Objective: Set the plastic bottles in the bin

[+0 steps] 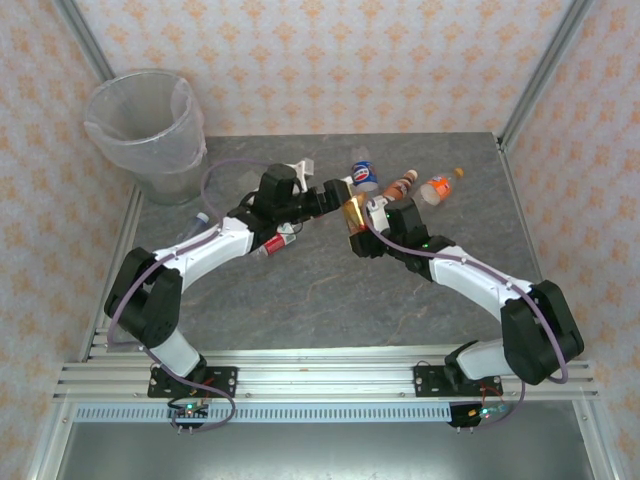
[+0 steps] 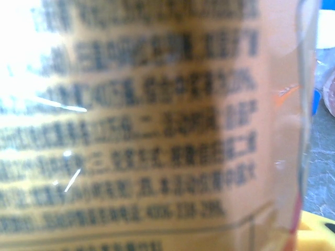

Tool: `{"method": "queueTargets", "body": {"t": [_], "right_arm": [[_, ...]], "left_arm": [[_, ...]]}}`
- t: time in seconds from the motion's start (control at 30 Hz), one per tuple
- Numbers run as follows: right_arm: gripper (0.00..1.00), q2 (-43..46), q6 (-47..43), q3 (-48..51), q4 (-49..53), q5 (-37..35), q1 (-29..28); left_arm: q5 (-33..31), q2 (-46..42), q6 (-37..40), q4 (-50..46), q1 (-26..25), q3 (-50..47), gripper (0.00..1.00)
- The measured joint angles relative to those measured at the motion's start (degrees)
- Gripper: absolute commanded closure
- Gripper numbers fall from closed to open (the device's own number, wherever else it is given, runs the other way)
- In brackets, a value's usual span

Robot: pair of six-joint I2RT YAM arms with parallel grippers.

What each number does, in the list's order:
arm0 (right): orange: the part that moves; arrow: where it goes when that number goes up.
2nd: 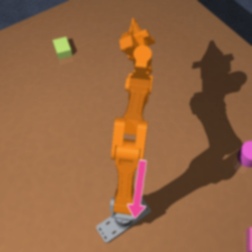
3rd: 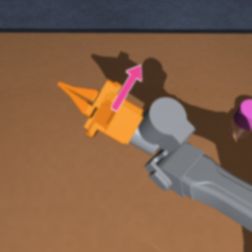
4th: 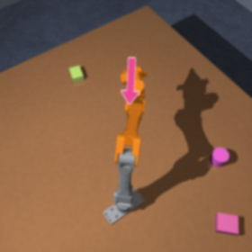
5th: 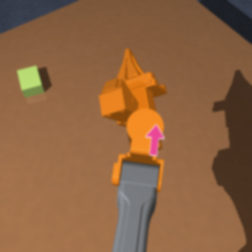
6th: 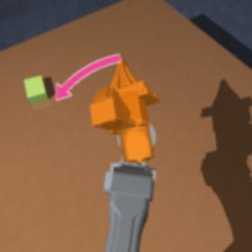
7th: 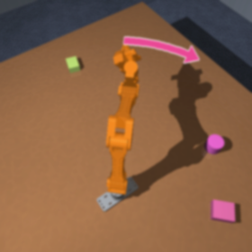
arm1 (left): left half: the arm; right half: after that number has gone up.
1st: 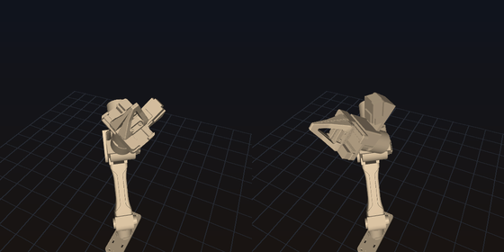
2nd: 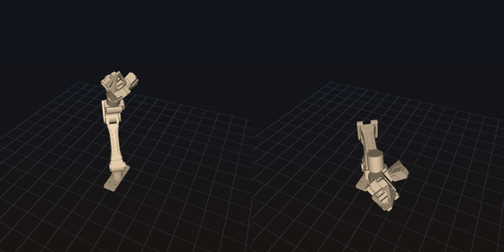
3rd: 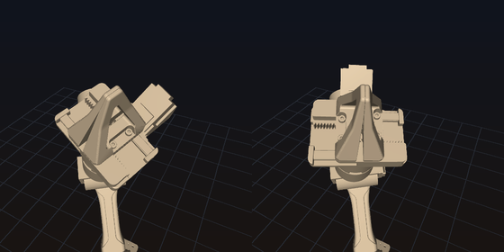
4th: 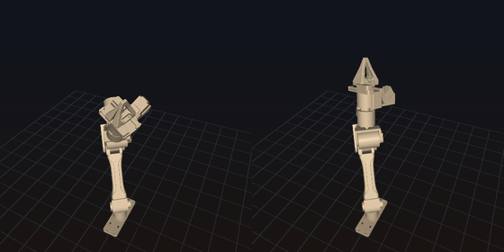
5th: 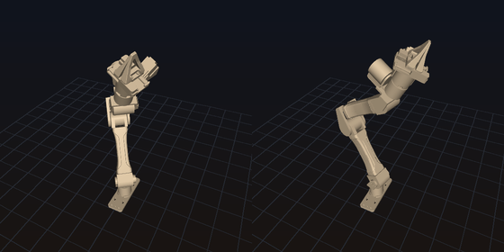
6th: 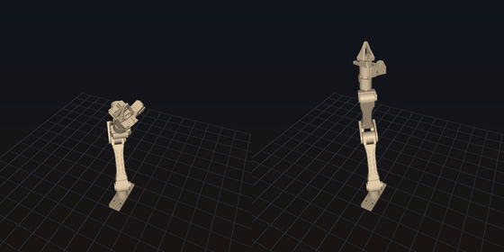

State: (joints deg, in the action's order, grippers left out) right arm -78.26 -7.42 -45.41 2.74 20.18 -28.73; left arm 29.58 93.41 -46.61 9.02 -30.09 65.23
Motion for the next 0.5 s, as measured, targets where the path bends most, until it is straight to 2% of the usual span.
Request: {"method": "queueTargets", "body": {"t": [0.17, 0.5], "right_arm": [[0.57, 0.0, 1.5, 0.0, -2.8, 1.7, 0.0], [0.57, 0.0, 3.2, -0.8, -4.1, 4.3, 0.0]], "left_arm": [[0.1, 0.9, -0.1, 1.2, -0.7, 0.9, 0.00], [1.1, 4.7, 3.8, -4.0, -2.1, 8.5, 0.15]]}}
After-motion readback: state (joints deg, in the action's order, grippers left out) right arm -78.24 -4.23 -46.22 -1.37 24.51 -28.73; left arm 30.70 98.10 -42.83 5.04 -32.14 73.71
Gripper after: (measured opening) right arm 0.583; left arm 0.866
